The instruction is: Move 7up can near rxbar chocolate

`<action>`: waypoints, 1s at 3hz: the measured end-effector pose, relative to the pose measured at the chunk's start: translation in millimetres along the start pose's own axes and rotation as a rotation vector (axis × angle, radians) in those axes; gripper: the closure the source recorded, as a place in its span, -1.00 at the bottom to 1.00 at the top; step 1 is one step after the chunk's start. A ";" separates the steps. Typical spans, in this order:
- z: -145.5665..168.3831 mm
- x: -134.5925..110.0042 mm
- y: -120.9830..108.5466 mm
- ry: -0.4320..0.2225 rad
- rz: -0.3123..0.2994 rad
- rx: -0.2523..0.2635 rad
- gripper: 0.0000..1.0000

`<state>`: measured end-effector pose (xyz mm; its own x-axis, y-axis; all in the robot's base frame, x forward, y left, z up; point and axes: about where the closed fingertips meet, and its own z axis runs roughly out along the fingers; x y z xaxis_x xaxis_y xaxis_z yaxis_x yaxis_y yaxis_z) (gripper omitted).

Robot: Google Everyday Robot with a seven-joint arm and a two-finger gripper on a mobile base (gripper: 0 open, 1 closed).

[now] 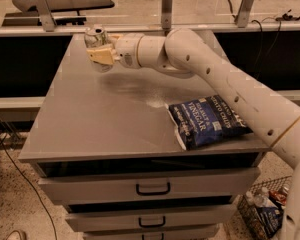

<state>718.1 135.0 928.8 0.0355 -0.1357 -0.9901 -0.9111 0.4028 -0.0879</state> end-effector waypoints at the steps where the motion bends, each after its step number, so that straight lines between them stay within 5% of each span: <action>1: 0.1 0.0 0.1 0.000 0.000 0.000 1.00; 2: -21.0 7.1 -14.5 0.061 -0.012 0.071 1.00; 3: -85.1 3.7 -61.0 0.165 -0.086 0.246 1.00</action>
Offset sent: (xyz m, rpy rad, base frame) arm 0.0177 -0.1154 -0.0110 -0.2303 0.0139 -0.3046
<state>738.8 32.9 939.8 0.0229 -0.3157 -0.9486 -0.7804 0.5875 -0.2143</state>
